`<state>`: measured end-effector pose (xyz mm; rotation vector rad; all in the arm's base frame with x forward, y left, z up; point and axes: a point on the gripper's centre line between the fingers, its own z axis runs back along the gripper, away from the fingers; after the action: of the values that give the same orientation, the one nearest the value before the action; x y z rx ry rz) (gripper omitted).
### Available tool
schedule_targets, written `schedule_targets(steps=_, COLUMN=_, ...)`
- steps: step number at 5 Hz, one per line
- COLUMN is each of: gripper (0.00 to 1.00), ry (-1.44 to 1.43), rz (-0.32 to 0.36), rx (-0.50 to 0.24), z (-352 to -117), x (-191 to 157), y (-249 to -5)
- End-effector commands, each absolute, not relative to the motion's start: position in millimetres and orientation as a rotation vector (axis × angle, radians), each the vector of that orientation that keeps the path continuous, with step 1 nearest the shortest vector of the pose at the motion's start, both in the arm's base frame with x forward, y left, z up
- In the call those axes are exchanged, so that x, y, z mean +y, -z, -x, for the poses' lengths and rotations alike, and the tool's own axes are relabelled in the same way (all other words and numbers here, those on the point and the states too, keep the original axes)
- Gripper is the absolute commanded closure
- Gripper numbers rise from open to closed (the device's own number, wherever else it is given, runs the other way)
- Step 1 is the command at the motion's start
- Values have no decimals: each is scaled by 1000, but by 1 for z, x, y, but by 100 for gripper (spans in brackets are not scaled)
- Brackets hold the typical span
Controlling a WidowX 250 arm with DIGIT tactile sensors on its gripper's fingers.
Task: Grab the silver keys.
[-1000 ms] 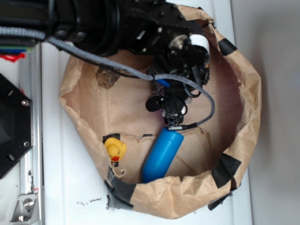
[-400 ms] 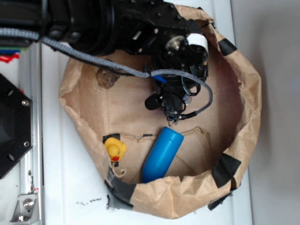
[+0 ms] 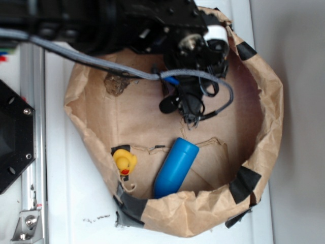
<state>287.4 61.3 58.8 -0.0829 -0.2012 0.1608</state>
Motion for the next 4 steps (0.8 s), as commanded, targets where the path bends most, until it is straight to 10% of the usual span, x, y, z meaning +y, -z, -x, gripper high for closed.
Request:
schedule_targets(steps=1, gripper=100, ry=-95, rz=363, rx=-490, z=-257, x=59, y=-161)
schedule_targets(steps=4, gripper=100, ry=-225, rz=106, rx=-399, z=-284, x=58, y=-138)
